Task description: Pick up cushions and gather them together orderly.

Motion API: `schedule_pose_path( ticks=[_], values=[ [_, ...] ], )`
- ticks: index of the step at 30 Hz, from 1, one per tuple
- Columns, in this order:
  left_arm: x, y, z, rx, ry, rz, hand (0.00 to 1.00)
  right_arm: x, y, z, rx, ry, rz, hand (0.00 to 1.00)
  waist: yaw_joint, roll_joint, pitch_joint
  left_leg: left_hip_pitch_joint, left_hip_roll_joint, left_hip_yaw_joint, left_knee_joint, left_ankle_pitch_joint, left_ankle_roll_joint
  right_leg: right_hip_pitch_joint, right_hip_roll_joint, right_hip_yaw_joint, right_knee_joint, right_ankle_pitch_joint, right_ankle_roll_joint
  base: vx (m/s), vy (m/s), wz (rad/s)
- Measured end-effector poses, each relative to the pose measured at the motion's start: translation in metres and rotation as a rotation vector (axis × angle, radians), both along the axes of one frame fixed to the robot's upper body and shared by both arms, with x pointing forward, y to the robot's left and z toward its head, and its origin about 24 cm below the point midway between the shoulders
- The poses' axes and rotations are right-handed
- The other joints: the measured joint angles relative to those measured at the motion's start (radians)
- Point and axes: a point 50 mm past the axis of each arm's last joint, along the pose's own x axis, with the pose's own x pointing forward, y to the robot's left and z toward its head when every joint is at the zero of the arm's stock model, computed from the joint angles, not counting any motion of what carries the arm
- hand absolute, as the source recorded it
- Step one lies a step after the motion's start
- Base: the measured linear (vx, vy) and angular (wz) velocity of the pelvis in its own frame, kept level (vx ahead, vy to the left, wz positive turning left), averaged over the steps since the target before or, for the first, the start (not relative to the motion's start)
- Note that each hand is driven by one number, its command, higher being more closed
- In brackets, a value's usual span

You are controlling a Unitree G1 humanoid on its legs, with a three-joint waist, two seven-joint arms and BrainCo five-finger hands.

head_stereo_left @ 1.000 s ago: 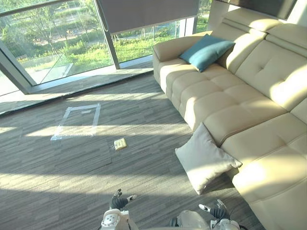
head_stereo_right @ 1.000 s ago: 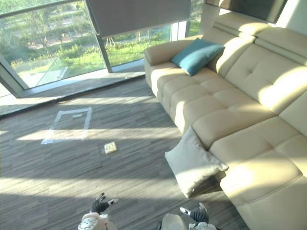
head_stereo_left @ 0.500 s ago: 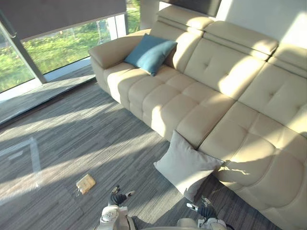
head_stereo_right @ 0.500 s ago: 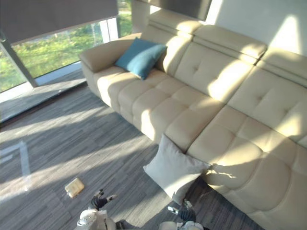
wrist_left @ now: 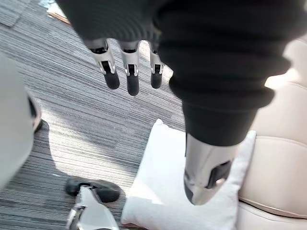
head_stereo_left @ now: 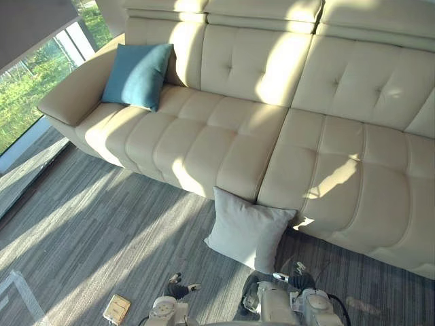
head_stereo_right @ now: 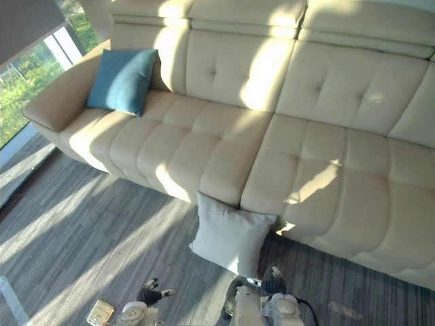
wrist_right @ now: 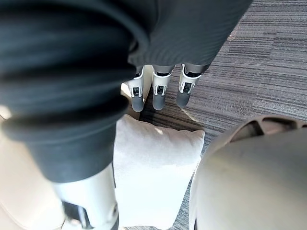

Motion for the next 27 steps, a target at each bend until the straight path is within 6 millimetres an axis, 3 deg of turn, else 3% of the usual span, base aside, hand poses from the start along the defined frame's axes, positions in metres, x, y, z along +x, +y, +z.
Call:
schedule_pose_path(
  ticks=[2,4,8,9,10,11,16,20,27],
  values=[
    [0.002,0.001,0.003,-0.004,-0.029,0.022,0.0,-0.003,0.0,-0.001,0.001,0.005,-0.002,0.0,0.017,0.001,0.001,-0.062,0.038,-0.027,0.162,-0.018,-0.003,0.037,0.029,0.033,-0.022,-0.009,0.0,0.03,-0.067,-0.52],
    [0.005,0.002,0.005,-0.007,-0.043,0.035,0.0,-0.004,0.002,-0.002,0.008,0.006,-0.016,0.0,0.018,0.004,0.003,-0.113,0.022,-0.054,0.123,-0.045,0.027,0.056,0.052,0.069,-0.057,-0.008,0.002,0.05,-0.011,-0.73],
    [0.007,0.001,0.006,-0.02,-0.052,0.068,0.0,-0.003,0.002,-0.001,0.001,-0.002,-0.032,0.0,0.034,0.0,0.003,-0.125,-0.116,-0.248,-0.281,-0.063,0.046,0.062,0.054,0.171,-0.072,0.011,0.03,0.15,0.071,-0.83],
    [0.008,-0.001,0.006,-0.025,-0.053,0.069,0.0,-0.007,0.001,-0.001,-0.001,0.004,-0.039,0.0,0.037,0.0,0.001,-0.118,-0.136,-0.293,-0.339,-0.05,0.053,0.06,0.055,0.19,-0.072,0.013,0.034,0.15,0.145,-0.81],
    [0.008,-0.004,0.006,-0.033,-0.058,0.072,0.0,-0.01,-0.001,-0.002,-0.002,0.007,-0.053,0.0,0.047,0.007,-0.003,-0.102,-0.15,-0.336,-0.432,0.001,0.068,0.06,0.065,0.216,-0.071,0.013,0.043,0.19,0.195,-0.8],
    [0.007,-0.005,0.005,-0.038,-0.051,0.074,0.0,-0.012,0.0,-0.002,0.004,0.007,-0.065,0.0,0.047,0.015,-0.014,-0.085,-0.15,-0.332,-0.462,0.066,0.071,0.067,0.072,0.245,-0.068,0.007,0.057,0.17,0.181,-0.7],
    [-0.003,0.002,0.001,-0.028,-0.012,0.1,0.0,-0.024,0.023,-0.009,0.088,0.032,-0.11,0.0,0.046,-0.048,-0.068,0.001,-0.186,-0.246,-0.574,0.07,0.083,0.091,0.053,0.317,-0.111,0.028,0.085,0.21,0.166,-0.43],
    [-0.006,0.001,-0.001,-0.034,0.0,0.103,0.0,-0.029,0.024,-0.012,0.112,0.044,-0.162,0.0,0.045,-0.041,-0.072,0.053,-0.206,-0.219,-0.604,0.071,0.083,0.141,0.046,0.346,-0.162,0.039,0.102,0.14,0.099,-0.18],
    [-0.009,-0.003,-0.003,-0.047,0.014,0.115,0.0,-0.035,0.018,-0.015,0.128,0.066,-0.23,0.0,0.047,-0.015,-0.088,0.091,-0.202,-0.216,-0.643,0.078,0.093,0.174,0.059,0.35,-0.194,0.044,0.099,0.05,-0.006,-0.03]
  ],
)
